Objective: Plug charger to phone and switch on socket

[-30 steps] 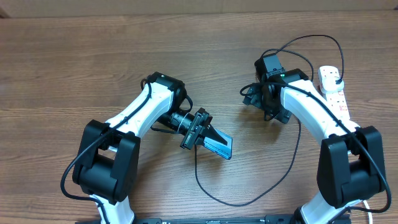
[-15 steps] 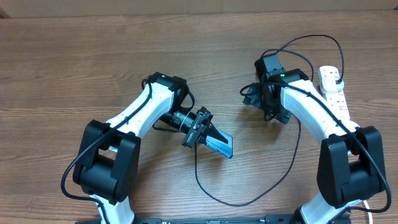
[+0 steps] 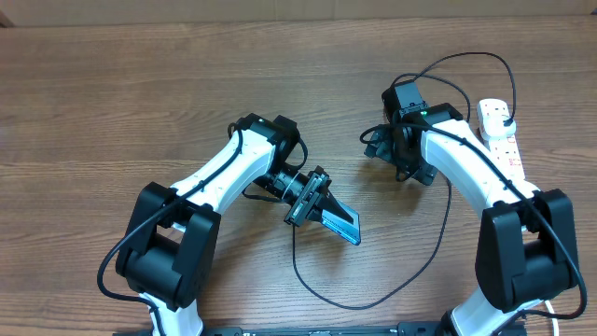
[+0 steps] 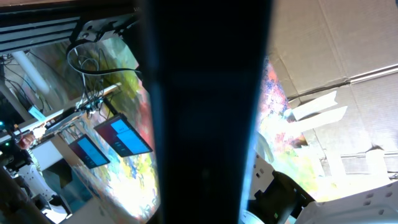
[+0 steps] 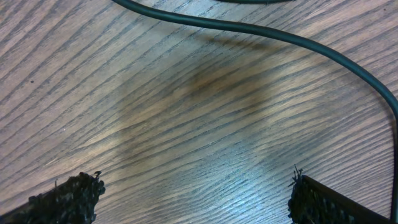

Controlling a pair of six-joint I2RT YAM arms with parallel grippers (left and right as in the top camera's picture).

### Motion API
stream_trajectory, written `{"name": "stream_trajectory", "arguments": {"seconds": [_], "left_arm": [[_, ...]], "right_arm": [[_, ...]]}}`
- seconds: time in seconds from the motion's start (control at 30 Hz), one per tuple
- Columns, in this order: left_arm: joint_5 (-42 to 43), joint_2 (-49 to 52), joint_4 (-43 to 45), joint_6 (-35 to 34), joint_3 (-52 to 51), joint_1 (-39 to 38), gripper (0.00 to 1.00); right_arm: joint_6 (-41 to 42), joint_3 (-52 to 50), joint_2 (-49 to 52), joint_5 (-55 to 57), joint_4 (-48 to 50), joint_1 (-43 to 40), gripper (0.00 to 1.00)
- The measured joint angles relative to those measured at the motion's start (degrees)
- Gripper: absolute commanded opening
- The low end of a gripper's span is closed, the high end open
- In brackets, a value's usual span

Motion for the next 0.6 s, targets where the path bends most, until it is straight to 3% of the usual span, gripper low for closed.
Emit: {"name": "stream_trajectory", "arguments": {"seconds": [0.6], "left_arm": [[-0.15,0.00,7.54,-0.37,0.00,-2.49,0.04]], "right_arm": [[0.02,0.00,0.00,-0.02,0.00,0.00,1.00]]}}
